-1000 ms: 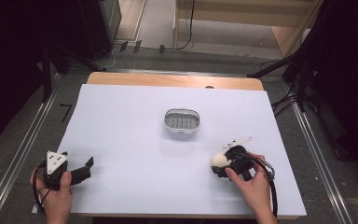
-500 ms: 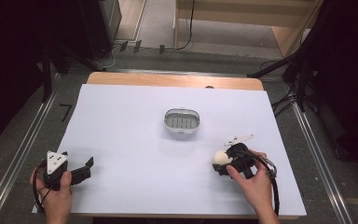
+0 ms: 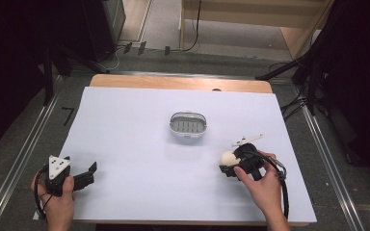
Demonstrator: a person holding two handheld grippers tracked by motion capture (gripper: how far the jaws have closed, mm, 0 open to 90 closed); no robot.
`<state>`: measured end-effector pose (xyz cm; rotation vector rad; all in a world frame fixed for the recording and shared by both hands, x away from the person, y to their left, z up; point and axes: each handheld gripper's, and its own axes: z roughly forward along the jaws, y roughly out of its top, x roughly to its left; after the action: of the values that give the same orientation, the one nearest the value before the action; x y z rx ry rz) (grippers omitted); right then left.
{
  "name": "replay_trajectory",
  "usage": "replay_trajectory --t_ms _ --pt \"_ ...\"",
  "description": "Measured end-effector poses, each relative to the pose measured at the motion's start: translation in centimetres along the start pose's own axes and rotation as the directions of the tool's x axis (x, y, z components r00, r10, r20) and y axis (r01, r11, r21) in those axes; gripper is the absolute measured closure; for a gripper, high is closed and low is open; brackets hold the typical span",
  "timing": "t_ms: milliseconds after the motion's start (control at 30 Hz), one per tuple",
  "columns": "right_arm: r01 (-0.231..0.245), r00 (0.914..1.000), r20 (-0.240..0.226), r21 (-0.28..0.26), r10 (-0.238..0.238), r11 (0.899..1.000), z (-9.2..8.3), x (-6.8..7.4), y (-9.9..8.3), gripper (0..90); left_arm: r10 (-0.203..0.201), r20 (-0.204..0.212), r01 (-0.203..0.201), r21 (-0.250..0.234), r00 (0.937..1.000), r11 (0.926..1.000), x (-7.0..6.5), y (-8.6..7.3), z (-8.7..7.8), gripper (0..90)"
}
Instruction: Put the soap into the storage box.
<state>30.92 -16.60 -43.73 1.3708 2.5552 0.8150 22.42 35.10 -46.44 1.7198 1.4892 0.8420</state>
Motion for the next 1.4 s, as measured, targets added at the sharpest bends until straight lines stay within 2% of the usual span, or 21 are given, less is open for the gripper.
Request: replay_trajectory --t_ms 633,1400 --pt "0.007 0.9999 0.009 -0.014 -0.007 1.0 -0.2 0.0 2.6 24.6 0.006 -0.005 -0.006 0.0 1.0 1.0 -0.1 0.0 0.0 7.4" --pt "0.017 0.9996 -0.024 -0.021 -0.018 1.0 -0.1 0.7 4.9 24.6 0.005 -0.004 -0.005 0.003 1.0 1.0 -0.1 0.0 0.1 7.4"
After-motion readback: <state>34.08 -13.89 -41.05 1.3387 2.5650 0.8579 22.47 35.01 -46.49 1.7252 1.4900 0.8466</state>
